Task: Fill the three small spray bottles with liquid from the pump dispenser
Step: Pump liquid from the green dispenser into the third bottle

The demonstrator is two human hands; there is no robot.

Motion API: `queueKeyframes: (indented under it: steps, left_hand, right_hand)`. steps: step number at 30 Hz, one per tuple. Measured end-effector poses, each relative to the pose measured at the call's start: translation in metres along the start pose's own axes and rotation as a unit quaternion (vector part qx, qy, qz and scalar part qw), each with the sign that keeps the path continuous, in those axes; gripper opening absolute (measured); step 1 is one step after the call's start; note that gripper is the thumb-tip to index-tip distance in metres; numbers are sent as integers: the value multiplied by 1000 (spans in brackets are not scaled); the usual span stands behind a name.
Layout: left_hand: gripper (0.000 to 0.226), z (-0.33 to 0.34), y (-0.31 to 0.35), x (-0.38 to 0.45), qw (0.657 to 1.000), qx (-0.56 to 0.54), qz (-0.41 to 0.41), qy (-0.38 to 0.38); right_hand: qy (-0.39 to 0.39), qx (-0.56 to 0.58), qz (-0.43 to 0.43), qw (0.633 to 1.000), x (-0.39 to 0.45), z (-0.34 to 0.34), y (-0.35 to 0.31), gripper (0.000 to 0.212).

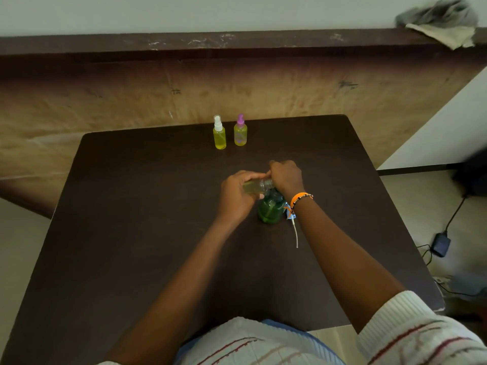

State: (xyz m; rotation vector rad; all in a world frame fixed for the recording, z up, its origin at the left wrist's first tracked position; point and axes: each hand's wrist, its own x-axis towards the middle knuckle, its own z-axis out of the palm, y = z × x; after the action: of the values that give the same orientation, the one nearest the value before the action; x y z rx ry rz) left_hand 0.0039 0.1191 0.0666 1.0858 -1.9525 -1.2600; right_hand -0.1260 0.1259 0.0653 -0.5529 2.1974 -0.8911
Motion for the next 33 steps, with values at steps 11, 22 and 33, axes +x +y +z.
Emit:
queueKeyframes:
  steps: [11,22,33]
  left_hand:
    - [49,-1,-2,-3,1000,-9,-13,-9]
    - [49,-1,-1,-1,1000,-18,1,-4]
    - [49,2,-8,1,1000,-9,0,-1]
  right_hand:
    - [4,-10,-8,1000,-2,2,4,36]
    - [-13,25,22,999,-1,-1,1,31]
    - [8,23,17,1000,-8,4,1,39]
